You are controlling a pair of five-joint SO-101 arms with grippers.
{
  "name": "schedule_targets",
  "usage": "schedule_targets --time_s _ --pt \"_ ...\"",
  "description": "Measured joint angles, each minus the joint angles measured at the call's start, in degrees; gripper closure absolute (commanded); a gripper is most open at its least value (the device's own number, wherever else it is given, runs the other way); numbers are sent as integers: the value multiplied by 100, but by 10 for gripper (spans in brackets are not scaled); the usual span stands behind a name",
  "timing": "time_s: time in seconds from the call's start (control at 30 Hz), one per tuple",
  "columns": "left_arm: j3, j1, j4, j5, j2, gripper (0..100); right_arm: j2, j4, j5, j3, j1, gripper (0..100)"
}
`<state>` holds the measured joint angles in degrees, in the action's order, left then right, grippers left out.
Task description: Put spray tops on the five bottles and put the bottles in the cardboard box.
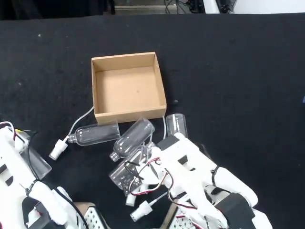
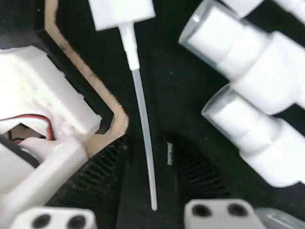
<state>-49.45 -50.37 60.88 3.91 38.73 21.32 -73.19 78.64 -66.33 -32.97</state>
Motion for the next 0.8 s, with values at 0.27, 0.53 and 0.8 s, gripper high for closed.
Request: schedule_targets --time_s 0.27,0.53,0.8 --pt "0 0 0 0 0 967 -44 -440 -9 246 0 955" --pt "0 0 0 0 0 967 -44 -642 -352 484 -18 856" --pt "0 0 0 0 0 967 -44 -255 -369 237 -18 992"
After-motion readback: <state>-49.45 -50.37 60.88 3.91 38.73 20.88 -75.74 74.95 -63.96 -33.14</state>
